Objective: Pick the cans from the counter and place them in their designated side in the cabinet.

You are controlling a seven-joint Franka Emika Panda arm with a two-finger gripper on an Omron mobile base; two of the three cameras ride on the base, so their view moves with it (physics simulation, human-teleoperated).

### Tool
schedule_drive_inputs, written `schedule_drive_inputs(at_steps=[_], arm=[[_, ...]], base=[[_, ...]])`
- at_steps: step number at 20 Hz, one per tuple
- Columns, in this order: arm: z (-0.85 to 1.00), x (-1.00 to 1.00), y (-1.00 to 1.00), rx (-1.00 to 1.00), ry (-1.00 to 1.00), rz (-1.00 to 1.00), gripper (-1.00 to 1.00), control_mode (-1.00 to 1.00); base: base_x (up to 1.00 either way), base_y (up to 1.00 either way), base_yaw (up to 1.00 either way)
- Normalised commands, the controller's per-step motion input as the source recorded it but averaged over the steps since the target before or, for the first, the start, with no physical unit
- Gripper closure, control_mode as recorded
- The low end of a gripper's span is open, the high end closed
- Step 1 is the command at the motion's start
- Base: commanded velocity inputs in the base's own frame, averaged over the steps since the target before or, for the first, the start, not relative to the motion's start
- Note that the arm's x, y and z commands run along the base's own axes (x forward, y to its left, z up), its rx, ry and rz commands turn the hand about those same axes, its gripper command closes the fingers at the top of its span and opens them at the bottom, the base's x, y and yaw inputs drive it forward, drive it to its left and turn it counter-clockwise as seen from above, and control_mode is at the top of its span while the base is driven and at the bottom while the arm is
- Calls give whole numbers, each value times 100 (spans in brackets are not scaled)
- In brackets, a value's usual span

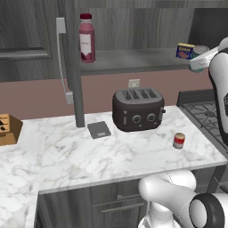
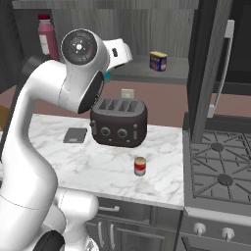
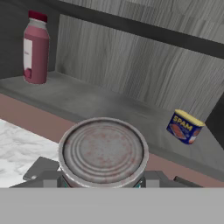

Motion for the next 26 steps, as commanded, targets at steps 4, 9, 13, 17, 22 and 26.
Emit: schedule_drive_inputs(at_steps=[4,9,13,17,22,26], arm=[[5,19,-7,0,-3,0,100,-100],[3,24,-9,0,0,0,100,-100],[0,29,-12,0,5,0,100,-100],[0,30,-10,0,7,0,100,-100],[0,27,-8,0,3,0,100,-100],[0,24,-10,0,0,0,100,-100]], base=[[0,0,0],[0,0,0],[0,0,0],[0,0,0],[0,0,0],[0,0,0]])
